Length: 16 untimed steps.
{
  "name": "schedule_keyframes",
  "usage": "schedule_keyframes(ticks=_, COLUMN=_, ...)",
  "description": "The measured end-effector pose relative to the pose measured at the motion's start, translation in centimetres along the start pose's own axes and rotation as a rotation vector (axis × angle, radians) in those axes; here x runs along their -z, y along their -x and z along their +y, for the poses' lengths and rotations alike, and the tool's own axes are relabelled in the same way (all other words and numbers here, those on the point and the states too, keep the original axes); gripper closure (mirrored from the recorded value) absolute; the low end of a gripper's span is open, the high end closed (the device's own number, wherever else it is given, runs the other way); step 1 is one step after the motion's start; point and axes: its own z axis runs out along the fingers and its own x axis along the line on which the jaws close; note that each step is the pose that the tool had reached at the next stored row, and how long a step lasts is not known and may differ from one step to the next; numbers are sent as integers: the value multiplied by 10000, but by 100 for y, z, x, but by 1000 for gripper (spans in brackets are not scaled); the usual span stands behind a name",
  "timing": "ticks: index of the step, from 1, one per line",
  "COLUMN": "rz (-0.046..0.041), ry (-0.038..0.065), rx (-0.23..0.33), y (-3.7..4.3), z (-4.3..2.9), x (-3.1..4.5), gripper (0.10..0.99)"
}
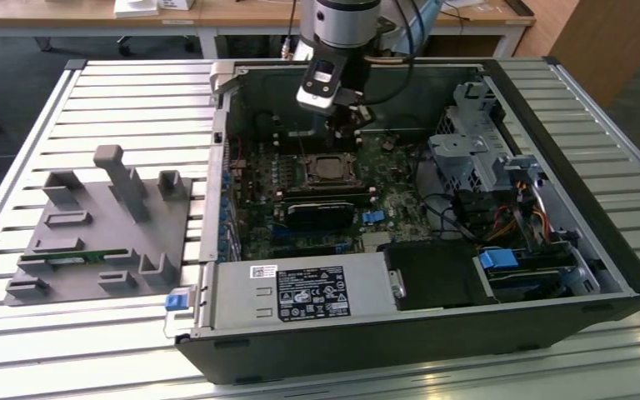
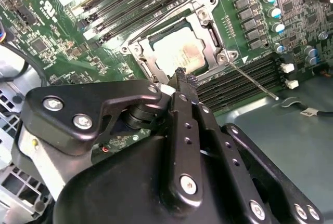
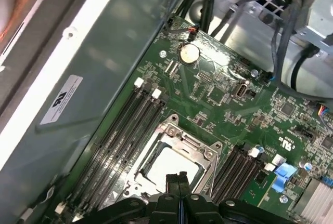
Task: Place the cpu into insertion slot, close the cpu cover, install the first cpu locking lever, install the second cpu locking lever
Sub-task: 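Install the first cpu locking lever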
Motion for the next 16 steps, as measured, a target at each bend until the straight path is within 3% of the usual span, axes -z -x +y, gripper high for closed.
schedule_keyframes(ticks=4, rz=6, ry=6, rx=337, y=0, z=0, x=0, gripper=980)
schedule_keyframes(ticks=16, rz=42, ry=38, rx=2322, y=0, z=0, x=0, gripper=980)
